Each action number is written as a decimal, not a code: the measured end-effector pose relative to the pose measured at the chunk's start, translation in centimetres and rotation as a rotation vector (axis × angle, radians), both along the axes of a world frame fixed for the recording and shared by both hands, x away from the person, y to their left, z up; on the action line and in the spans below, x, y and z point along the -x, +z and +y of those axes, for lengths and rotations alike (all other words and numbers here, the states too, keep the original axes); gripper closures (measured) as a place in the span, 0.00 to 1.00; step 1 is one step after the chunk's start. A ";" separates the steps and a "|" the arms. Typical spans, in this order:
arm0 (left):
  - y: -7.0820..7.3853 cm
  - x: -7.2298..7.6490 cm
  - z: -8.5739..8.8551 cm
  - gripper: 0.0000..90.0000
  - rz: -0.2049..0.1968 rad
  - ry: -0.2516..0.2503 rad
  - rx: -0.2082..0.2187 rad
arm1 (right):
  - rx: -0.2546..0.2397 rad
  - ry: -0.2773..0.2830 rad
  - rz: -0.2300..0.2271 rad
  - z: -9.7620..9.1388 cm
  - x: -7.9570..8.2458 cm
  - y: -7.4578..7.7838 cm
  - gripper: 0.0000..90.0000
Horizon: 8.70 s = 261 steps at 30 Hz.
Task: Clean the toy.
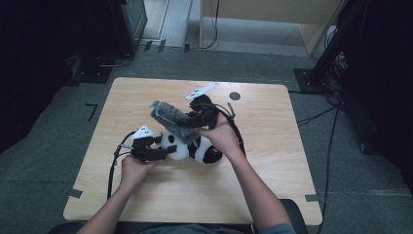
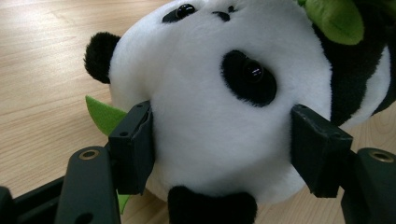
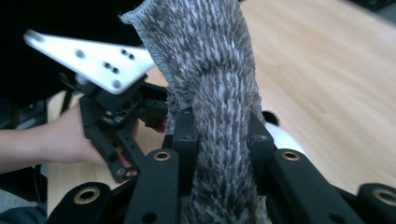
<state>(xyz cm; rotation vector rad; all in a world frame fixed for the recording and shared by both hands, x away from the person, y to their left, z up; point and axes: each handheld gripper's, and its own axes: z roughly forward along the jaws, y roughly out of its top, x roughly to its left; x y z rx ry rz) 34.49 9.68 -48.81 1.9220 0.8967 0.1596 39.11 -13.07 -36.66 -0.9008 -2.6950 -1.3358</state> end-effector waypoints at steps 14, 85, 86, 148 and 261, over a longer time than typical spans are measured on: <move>0.0 0.1 -0.2 0.36 -0.014 0.011 -0.028 | 0.039 -0.020 0.068 0.3 -1.4 -3.5 0.71; -0.1 -0.1 -0.1 0.35 0.009 0.005 -0.017 | -0.023 -0.101 0.164 -2.4 -2.1 -4.8 0.75; -0.1 -0.1 -0.1 0.35 0.009 0.005 -0.018 | -0.025 -0.118 0.170 -2.9 -2.3 -4.9 0.76; 0.0 -0.3 0.0 0.38 0.041 -0.014 -0.021 | 0.009 -0.328 0.211 -15.3 3.2 -8.7 0.81; 0.4 -1.1 -0.2 0.38 0.067 -0.024 -0.018 | -0.041 -0.496 0.130 -18.8 3.3 -4.7 0.87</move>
